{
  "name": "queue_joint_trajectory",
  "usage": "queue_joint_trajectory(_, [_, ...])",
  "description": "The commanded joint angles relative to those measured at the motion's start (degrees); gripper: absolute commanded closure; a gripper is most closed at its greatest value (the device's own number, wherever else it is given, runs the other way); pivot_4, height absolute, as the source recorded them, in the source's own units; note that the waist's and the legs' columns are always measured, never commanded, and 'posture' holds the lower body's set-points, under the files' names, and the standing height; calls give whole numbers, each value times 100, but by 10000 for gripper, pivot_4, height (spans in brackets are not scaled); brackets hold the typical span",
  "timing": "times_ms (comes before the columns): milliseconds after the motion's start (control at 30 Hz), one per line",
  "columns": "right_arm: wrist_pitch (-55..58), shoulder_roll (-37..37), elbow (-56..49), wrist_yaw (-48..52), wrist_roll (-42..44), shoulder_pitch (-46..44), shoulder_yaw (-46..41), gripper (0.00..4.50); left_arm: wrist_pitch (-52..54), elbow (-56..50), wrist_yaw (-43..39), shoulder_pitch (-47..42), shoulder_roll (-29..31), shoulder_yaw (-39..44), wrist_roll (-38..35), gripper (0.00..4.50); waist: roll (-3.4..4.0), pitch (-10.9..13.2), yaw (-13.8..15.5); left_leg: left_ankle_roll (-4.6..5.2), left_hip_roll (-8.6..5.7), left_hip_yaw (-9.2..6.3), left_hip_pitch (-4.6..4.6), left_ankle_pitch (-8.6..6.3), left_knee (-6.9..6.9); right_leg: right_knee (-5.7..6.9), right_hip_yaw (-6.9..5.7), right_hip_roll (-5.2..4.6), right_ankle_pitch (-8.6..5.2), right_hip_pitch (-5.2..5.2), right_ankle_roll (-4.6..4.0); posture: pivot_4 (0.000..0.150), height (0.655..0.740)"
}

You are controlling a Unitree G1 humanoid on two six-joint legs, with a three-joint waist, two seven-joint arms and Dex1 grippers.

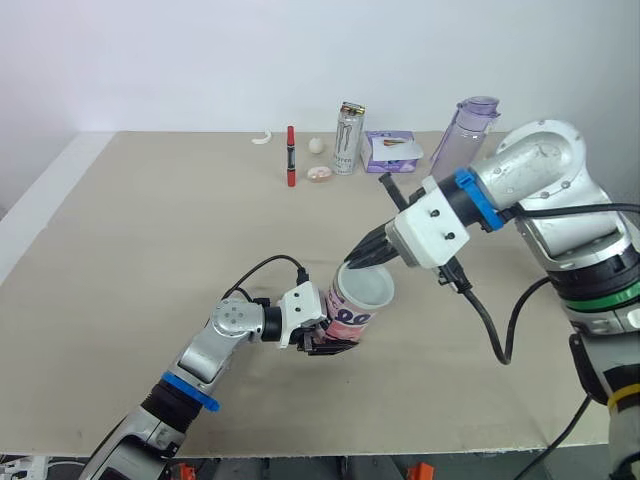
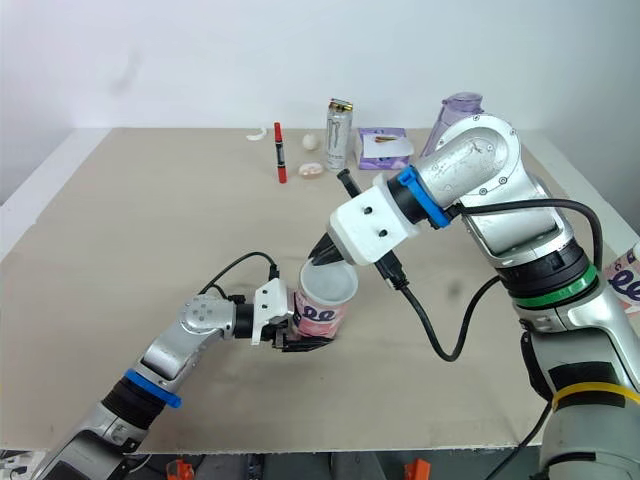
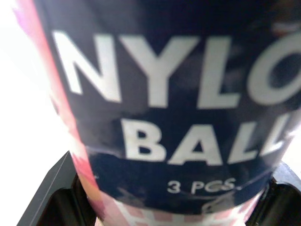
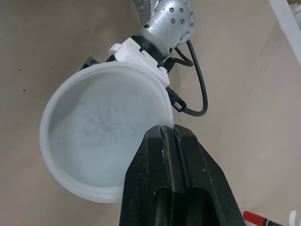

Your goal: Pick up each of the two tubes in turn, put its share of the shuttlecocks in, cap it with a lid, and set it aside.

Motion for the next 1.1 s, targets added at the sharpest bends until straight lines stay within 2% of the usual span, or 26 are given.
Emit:
queue_joint_trajectory(33, [-272,74,129,239,-144,-14,48,44168,413,494,384,151,187,86,394,11547,-2,0,0,0,0,0,0,0,0,0,0,0,0,0,0,1500,7400])
queue_joint_trajectory(267, [-516,201,309,239,-241,-86,77,44168,466,461,398,173,196,91,375,11547,-8,-1,-1,0,0,2,1,0,0,-1,-1,-6,0,0,0,1500,7400])
queue_joint_trajectory(367, [-513,217,333,239,-252,-98,85,37377,489,433,405,187,207,87,365,11547,-13,-3,-1,0,0,2,2,0,0,-1,-1,-7,0,0,-1,1500,7400])
queue_joint_trajectory(400, [-526,237,339,239,-266,-101,69,34111,498,425,407,191,211,87,362,11547,-15,-4,-1,0,0,3,2,0,0,-2,-2,-9,0,-1,-1,1500,7400])
queue_joint_trajectory(433, [-527,262,348,230,-275,-107,49,26969,506,417,407,195,216,88,359,11547,-15,-4,-1,0,0,8,3,0,0,-2,-8,-20,0,-4,-1,1500,7400])
queue_joint_trajectory(500, [-463,313,373,151,-240,-113,-32,22936,531,422,406,185,211,97,351,11547,-19,-6,-1,0,0,11,4,0,0,-2,-13,-26,0,-4,-1,1500,7400])
queue_joint_trajectory(667, [22,248,413,85,37,-231,-382,22936,569,388,397,202,222,112,342,11547,-31,-5,0,-1,0,25,5,-1,0,-2,-20,-46,1,-10,-2,1500,7400])
queue_joint_trajectory(800, [862,-43,466,39,480,-256,-862,22936,585,370,394,209,240,116,348,11547,-40,0,0,0,0,37,3,0,-1,-3,-25,-59,1,-14,-3,1500,7400])
queue_joint_trajectory(933, [1671,-145,85,-13,982,11,-1090,22936,584,373,385,201,250,133,339,11547,-45,3,-1,-1,0,40,2,-1,-6,-6,-31,-67,1,-15,-3,1500,7400])
queue_joint_trajectory(1000, [1996,-185,-265,-38,1182,274,-1148,30450,574,389,378,184,249,132,336,11547,-50,6,1,-2,1,35,2,-2,-13,-6,-43,-65,1,-19,-2,1500,7400])
queue_joint_trajectory(1033, [2097,-190,-393,-67,1227,371,-1148,32259,570,395,374,177,248,131,335,11547,-50,6,1,-2,0,33,2,-2,-14,-7,-45,-65,1,-18,-2,1500,7400])
queue_joint_trajectory(1067, [2183,-140,-507,-137,1245,460,-1109,37519,565,403,370,168,246,124,340,11547,-51,6,0,-2,0,33,1,-2,-14,-7,-45,-65,1,-19,-2,1500,7400])
queue_joint_trajectory(1100, [2275,-100,-603,-188,1251,534,-1063,40235,565,407,368,161,244,120,342,11547,-51,6,-1,-3,0,33,1,-2,-14,-8,-46,-66,1,-18,-2,1500,7400])
